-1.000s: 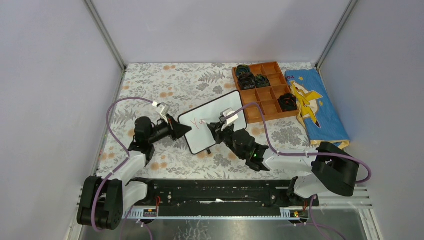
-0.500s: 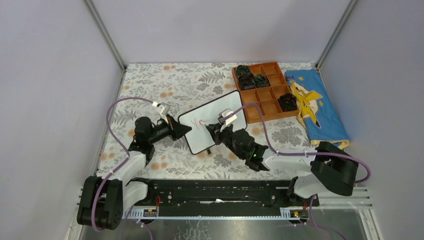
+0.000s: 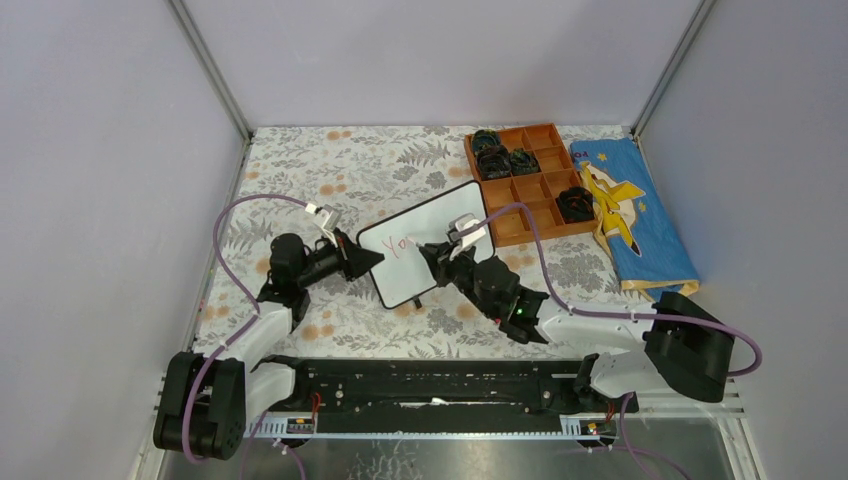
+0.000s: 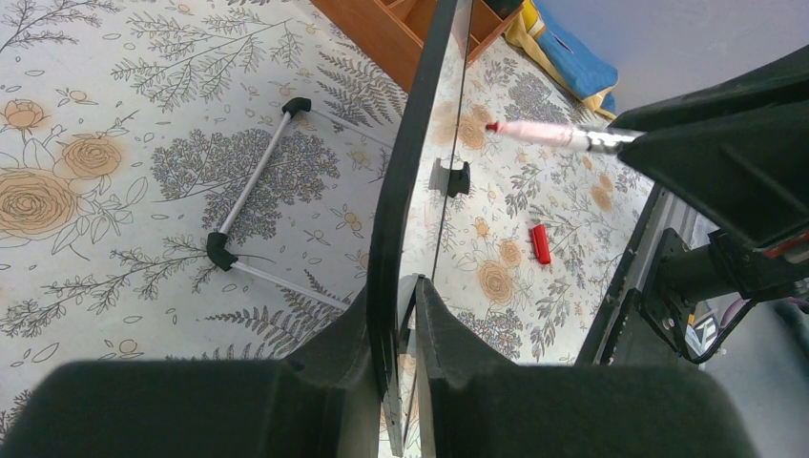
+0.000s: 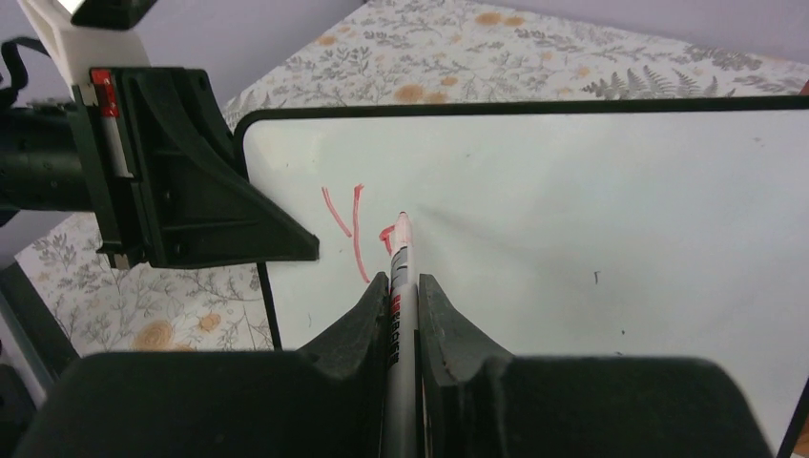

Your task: Write a sentence on the whiteboard

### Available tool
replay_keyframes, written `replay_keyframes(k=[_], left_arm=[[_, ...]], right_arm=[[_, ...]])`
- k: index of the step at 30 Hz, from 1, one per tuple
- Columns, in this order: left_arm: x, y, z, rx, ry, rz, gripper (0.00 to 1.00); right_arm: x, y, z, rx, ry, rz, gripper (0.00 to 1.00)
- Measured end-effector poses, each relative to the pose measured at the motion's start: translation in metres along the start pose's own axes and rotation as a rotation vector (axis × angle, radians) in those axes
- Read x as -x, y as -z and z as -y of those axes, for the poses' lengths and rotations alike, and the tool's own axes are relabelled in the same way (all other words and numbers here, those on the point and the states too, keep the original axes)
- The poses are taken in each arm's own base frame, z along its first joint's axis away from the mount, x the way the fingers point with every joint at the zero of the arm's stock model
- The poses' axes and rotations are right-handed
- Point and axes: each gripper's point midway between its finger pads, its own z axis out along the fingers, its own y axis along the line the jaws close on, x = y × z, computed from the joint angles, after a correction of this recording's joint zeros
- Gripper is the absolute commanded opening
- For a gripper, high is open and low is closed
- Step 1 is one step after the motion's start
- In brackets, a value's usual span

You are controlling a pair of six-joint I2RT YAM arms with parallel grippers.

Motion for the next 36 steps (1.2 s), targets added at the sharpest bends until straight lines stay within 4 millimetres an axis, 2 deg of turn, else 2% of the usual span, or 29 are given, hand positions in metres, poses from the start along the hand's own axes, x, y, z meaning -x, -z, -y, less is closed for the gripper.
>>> replay_keyframes(k=[4, 11, 36], left_arm=[[0.0, 0.0, 0.0, -0.001, -0.002, 0.0, 0.13], [0.0, 0.0, 0.0, -0.001, -0.006, -0.001, 0.13], [0.0, 0.0, 0.0, 0.002, -0.007, -0.005, 0.13]], right_arm=[[0.011, 0.001, 0.007, -0.027, -0.003, 0.021, 0.0], [0.004, -0.004, 0.021, -0.067, 0.01, -0.009, 0.0], [-0.004, -0.007, 0.02, -0.065, -0.002, -0.028, 0.0]])
